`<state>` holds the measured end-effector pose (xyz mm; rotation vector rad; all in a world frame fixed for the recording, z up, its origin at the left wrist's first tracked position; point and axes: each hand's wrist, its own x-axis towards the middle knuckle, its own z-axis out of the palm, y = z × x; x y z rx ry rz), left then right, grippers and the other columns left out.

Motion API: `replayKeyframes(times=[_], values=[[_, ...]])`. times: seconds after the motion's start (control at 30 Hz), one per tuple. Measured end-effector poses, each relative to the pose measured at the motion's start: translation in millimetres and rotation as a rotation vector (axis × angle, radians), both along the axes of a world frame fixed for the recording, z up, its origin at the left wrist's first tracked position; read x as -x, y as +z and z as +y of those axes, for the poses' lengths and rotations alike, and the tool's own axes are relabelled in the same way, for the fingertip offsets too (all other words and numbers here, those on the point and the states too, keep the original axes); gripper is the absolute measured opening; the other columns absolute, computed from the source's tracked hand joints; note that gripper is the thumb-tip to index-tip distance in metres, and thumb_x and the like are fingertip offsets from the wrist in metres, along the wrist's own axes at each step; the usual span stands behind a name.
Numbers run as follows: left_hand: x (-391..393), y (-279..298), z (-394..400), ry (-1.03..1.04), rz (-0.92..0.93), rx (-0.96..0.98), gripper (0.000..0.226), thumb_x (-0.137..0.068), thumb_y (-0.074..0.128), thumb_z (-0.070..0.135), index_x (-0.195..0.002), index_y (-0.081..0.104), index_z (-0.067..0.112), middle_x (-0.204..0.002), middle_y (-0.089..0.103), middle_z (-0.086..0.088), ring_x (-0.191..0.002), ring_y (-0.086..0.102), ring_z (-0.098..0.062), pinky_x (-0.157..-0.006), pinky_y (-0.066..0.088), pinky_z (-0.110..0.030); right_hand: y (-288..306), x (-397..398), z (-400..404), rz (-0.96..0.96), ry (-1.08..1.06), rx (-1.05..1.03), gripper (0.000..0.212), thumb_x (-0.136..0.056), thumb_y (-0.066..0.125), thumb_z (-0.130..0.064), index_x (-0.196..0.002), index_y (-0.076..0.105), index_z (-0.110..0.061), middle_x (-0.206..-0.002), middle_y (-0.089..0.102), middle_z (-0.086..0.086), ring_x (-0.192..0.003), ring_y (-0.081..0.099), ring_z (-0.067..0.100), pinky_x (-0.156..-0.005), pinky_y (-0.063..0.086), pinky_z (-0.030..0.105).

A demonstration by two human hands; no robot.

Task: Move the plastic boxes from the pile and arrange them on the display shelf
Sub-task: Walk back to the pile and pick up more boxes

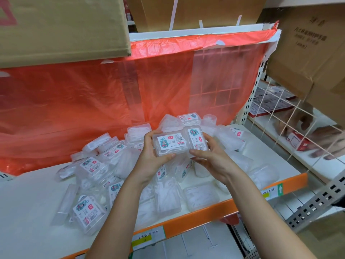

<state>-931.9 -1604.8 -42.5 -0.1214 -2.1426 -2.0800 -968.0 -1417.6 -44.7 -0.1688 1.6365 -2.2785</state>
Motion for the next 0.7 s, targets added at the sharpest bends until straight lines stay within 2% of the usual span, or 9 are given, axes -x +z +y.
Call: replayKeyframes(times=[0.13,0.23,0.37,0.5,0.6,0.7], values=[[-5,-4,8,0.038,-0.020,0.007,0.062,-0.077,0.069,-0.011,-0.114,0.040,0.030,-0.116,0.059,0.001,-0.096,0.063,0.003,-0.077,0.051,-0.016,-2,-1,0,0.008,-0.024,-0.073,0.073,-0.077,0.064,0.015,-0.137,0.035,-0.015,-0.118,0.062,0.006,-0.098,0.065,0.015,-0.077,0.055,0.022],[-9,-4,9,0.135,-0.020,-0.015,0.061,-0.076,0.070,-0.009,-0.115,0.041,0.028,-0.113,0.060,0.004,-0.091,0.064,0.004,-0.075,0.052,-0.016,-6,2,4,-0.049,-0.048,-0.061,0.069,-0.078,0.063,0.015,-0.136,0.034,-0.010,-0.113,0.061,0.006,-0.093,0.064,0.016,-0.078,0.053,0.025],[-23,2,-6,0.236,-0.014,-0.038,0.060,-0.076,0.068,-0.012,-0.117,0.043,0.025,-0.108,0.061,0.007,-0.086,0.066,0.003,-0.072,0.052,-0.015,-4,5,8,-0.002,0.066,-0.159,0.061,-0.080,0.057,0.018,-0.132,0.040,-0.009,-0.106,0.061,0.003,-0.096,0.061,0.015,-0.081,0.050,0.024],[-44,9,-38,0.307,-0.008,0.015,0.060,-0.072,0.075,-0.006,-0.116,0.050,0.027,-0.114,0.061,0.007,-0.099,0.064,-0.003,-0.080,0.051,-0.018,4,11,-3,0.105,0.216,-0.294,0.058,-0.078,0.058,0.016,-0.125,0.047,-0.017,-0.112,0.061,0.004,-0.114,0.055,0.025,-0.098,0.047,0.037],[-69,13,-67,0.347,-0.030,0.099,0.060,-0.071,0.079,0.004,-0.114,0.052,0.035,-0.115,0.063,0.009,-0.112,0.059,-0.014,-0.085,0.053,-0.029,14,9,-26,0.170,0.323,-0.285,0.056,-0.078,0.059,0.017,-0.118,0.050,-0.021,-0.111,0.062,0.002,-0.111,0.058,0.023,-0.101,0.044,0.038],[-99,20,-96,0.402,-0.046,0.162,0.057,-0.075,0.076,0.003,-0.115,0.050,0.033,-0.115,0.062,0.011,-0.111,0.057,-0.008,-0.080,0.052,-0.020,21,2,-59,0.235,0.431,-0.263,0.052,-0.077,0.062,0.015,-0.113,0.051,-0.021,-0.116,0.061,0.010,-0.108,0.060,0.026,-0.098,0.045,0.042]])
